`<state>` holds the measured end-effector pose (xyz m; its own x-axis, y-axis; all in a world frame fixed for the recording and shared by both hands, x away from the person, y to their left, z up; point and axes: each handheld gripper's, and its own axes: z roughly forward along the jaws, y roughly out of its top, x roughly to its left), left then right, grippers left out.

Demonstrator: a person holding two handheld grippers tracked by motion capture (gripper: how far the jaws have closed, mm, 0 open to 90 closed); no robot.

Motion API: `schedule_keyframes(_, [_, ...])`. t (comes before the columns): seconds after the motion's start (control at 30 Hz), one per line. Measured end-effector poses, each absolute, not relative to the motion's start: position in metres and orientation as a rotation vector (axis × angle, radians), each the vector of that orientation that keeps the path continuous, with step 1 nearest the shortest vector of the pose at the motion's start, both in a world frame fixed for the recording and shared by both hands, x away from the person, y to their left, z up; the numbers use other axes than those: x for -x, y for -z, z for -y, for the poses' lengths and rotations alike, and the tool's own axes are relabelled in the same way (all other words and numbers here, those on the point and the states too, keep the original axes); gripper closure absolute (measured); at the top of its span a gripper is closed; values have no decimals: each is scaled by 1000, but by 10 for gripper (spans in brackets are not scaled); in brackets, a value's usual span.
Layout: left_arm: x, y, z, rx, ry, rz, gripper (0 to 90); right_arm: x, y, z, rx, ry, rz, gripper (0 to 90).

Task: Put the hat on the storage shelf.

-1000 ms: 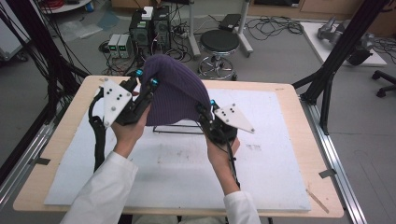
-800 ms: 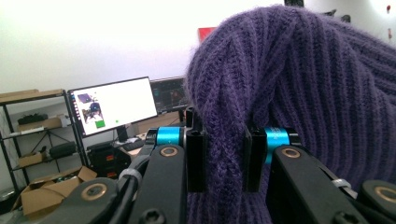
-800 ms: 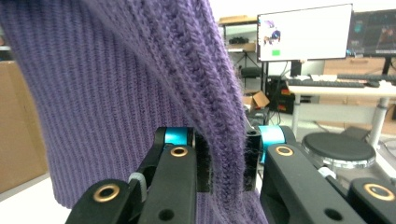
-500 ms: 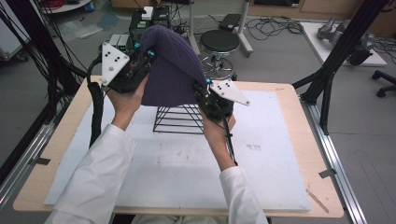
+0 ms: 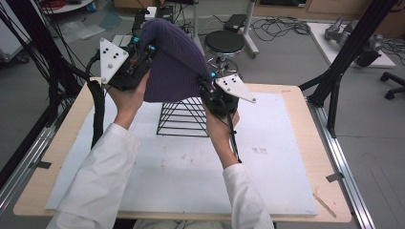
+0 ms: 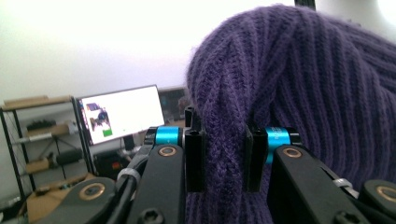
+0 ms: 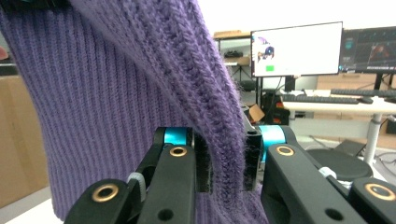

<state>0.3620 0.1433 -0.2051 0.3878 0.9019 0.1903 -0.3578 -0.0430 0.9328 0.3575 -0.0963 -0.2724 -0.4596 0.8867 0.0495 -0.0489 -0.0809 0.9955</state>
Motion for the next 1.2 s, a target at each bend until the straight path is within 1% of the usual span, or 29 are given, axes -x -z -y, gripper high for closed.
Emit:
schedule_keyframes(0.13, [-365,202,-140,-1208,-1137,-568,756,-358,271,92,-941,-1622,-1455,813])
schedule_keyframes(0.33, [-381,212,-136,-1264,-1148,-616,752,-360,275,92,-978,-1586,-1495,808])
schedule_keyframes(0.53, [-382,217,-129,-1331,-1177,-601,752,-361,281,93,-1037,-1573,-1547,806])
schedule_keyframes(0.67, [-378,217,-126,-1352,-1148,-599,749,-360,285,97,-1066,-1567,-1561,806])
schedule_keyframes(0.8, [-378,221,-123,-1413,-1135,-661,749,-360,289,101,-1105,-1553,-1596,806])
schedule_keyframes(0.87, [-379,228,-123,-1426,-1136,-682,749,-362,293,101,-1121,-1542,-1626,806])
schedule_keyframes(1.0, [-378,249,-127,-1433,-1097,-705,749,-361,306,101,-1141,-1513,-1656,806])
schedule_keyframes(1.2, [-378,264,-128,-1451,-1061,-723,749,-356,323,98,-1146,-1473,-1651,806])
